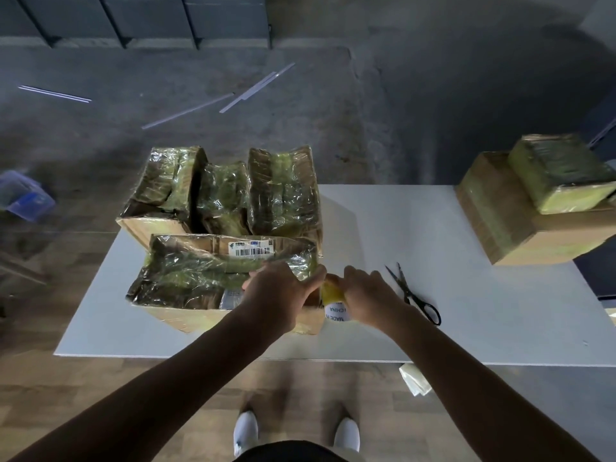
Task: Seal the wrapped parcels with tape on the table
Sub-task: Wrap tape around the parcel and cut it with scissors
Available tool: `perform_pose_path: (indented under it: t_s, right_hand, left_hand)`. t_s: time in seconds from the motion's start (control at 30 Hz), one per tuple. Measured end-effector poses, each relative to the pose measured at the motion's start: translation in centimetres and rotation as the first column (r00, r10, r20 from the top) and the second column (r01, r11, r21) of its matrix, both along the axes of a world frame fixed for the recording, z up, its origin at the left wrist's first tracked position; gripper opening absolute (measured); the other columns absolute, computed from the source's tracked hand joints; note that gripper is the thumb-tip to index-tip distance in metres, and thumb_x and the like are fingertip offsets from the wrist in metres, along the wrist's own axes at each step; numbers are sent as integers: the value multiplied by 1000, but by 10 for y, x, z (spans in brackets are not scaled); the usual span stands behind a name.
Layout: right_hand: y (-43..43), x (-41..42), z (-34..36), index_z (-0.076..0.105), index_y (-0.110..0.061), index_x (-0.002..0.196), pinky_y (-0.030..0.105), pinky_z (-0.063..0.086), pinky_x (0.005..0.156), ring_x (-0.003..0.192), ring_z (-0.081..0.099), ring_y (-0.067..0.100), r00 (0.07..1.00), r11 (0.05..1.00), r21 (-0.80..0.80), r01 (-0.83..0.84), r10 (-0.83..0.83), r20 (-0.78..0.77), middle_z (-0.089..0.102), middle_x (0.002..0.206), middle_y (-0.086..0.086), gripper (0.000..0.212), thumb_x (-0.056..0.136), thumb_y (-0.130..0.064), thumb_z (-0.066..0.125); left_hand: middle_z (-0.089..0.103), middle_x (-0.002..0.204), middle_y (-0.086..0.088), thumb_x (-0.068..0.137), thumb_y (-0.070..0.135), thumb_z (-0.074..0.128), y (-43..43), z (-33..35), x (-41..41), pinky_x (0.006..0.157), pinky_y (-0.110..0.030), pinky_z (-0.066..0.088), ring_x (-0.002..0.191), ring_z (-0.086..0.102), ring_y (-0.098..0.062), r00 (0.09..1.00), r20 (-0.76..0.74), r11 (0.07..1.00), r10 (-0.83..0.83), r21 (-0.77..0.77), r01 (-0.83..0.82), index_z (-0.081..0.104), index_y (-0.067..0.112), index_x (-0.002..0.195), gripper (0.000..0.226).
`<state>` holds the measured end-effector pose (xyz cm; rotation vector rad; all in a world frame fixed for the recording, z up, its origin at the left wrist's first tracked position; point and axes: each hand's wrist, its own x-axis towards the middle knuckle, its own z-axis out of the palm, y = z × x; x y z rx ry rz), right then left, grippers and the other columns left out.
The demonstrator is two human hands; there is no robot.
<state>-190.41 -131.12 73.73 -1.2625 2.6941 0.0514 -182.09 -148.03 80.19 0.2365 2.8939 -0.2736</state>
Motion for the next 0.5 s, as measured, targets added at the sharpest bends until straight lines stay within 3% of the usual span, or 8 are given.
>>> perform_pose_path:
  t_s: [0.07, 0.1, 0.17, 0.3, 0.43, 0.5]
  right_hand:
    - [1, -4, -5, 31, -25, 143, 32, 30, 72, 89, 53, 25, 1000, 1000, 18, 1, -1, 6, 46, 103, 9, 61, 90, -27, 61]
    - [4, -5, -6, 26, -27, 147, 31, 31, 73, 91, 53, 25, 999, 1000, 9, 18, -19, 39, 46, 107, 9, 64, 91, -26, 59]
    - [11, -4, -9, 20, -34, 150, 27, 33, 73, 89, 53, 23, 984, 996, -50, 76, -67, 164, 46, 112, 8, 70, 92, -23, 57]
    - [14, -1, -11, 23, -41, 149, 20, 35, 69, 78, 46, 13, 945, 983, -161, 90, -33, 326, 44, 110, 4, 72, 91, -11, 55]
    - [10, 1, -12, 25, -40, 148, 13, 34, 61, 65, 40, 5, 908, 941, -298, 159, -21, 419, 38, 100, -2, 72, 92, -3, 51]
    - [7, -1, -9, 25, -38, 148, 13, 34, 58, 62, 39, 5, 903, 930, -312, 191, -43, 427, 38, 98, -2, 69, 93, -3, 48]
  left_hand:
    - [53, 107, -27, 90, 28, 62, -6, -4, 8, 69, -33, 52, 91, 58, -31, 996, -83, 1000, -22, -25, 20, -12, 34, 150, 95]
    - [57, 101, -29, 84, 29, 70, -12, -5, 12, 62, -33, 52, 82, 60, -30, 993, -112, 999, -25, -36, 21, -3, 27, 152, 100]
    - [64, 97, -29, 63, 33, 87, -28, -11, 24, 53, -33, 51, 69, 62, -30, 973, -232, 999, -19, -52, 7, 33, 12, 147, 102]
    - [66, 113, -14, 45, 30, 94, -55, -15, 40, 63, -41, 52, 80, 62, -30, 947, -320, 999, -26, 26, 36, 46, 6, 128, 98]
    - [71, 95, -3, 53, 26, 91, -70, 13, 31, 68, -39, 51, 82, 63, -27, 969, -248, 993, 18, 118, 12, 62, 17, 109, 64]
    - [69, 100, -4, 68, 34, 83, -77, 26, 24, 75, -35, 51, 93, 63, -26, 983, -157, 986, 98, 150, -75, 60, 24, 116, 54]
